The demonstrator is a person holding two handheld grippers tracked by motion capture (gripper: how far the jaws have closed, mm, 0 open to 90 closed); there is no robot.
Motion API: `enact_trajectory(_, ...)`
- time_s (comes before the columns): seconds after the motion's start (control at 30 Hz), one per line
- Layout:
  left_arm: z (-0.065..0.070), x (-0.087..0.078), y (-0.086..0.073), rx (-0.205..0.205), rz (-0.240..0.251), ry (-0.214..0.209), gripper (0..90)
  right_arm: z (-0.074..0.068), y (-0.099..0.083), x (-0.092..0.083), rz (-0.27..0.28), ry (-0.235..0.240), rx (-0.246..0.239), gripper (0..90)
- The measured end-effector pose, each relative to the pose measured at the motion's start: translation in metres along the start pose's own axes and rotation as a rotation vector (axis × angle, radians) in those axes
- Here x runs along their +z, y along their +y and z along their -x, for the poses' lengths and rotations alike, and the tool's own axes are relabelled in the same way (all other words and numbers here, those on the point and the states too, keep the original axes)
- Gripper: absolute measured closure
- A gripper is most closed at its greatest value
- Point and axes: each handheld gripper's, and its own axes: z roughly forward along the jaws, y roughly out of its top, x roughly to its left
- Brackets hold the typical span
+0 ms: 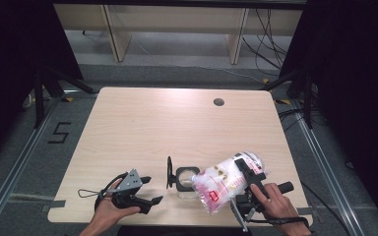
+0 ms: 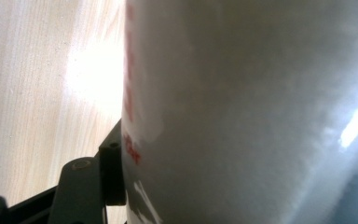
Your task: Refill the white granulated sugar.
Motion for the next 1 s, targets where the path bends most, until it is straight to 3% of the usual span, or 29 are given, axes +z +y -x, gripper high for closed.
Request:
enact_trajectory(0.1,0.0003,0.0005,-0.0002,-0.006,-0.001,-0.004,19.4,0.0022,0.0005,-0.0008,-0.021,0.021,-0.043,37.6)
enact_trajectory(0.13,0.0002,0.0005,-0.0002,-0.004,-0.001,-0.005,19.4,0.0051,0.0001,0.0003,0.005,-0.016,-0.09,37.7)
enact_trajectory(0.2,0.0003,0.0015,-0.0007,-0.008,0.011,-0.007,19.4,0.006,0.0001,-0.0002,-0.007,-0.012,-0.097,37.7)
enact_trajectory(0.23,0.0003,0.0014,-0.0006,-0.008,0.01,-0.007,19.4,0.0021,-0.0003,-0.0002,-0.015,-0.004,-0.04,37.8)
enact_trajectory(0.33,0.0005,0.0009,-0.0004,-0.007,0.003,-0.005,19.4,0.0034,-0.0011,-0.0015,-0.023,-0.018,-0.055,37.8)
enact_trajectory(0.37,0.0001,0.0013,-0.0006,-0.009,0.004,-0.01,19.4,0.0057,0.0004,-0.0011,-0.015,-0.027,-0.098,37.8)
enact_trajectory(0.4,0.0002,0.0014,-0.0007,-0.009,0.004,-0.011,19.4,0.0027,-0.0005,-0.0004,-0.01,-0.043,-0.077,37.9)
enact_trajectory(0.43,0.0004,0.0009,-0.0002,-0.007,-0.004,-0.01,19.4,0.0063,0.0011,-0.003,-0.035,-0.028,-0.113,37.9)
enact_trajectory(0.57,0.0002,0.0014,-0.0007,-0.009,0.004,-0.011,19.4,0.0062,0.0014,-0.0022,-0.008,-0.077,-0.126,38.0)
enact_trajectory(0.63,0.0005,0.0006,-0.0002,-0.007,-0.002,-0.006,19.4,0.0023,0.0015,-0.0033,-0.029,-0.058,-0.087,38.0)
enact_trajectory(0.73,0.0003,0.0015,-0.0008,-0.009,0.008,-0.008,19.4,0.0049,0.0021,-0.003,-0.018,-0.069,-0.134,38.1)
enact_trajectory(0.93,0.0004,0.0016,-0.0007,-0.008,0.003,-0.012,19.4,0.0034,0.0013,-0.0029,-0.028,-0.069,-0.122,38.2)
enact_trajectory(1.0,0.0002,0.0015,-0.0006,-0.006,0.004,-0.012,19.4,0.0061,0.002,-0.0026,-0.015,-0.084,-0.148,38.2)
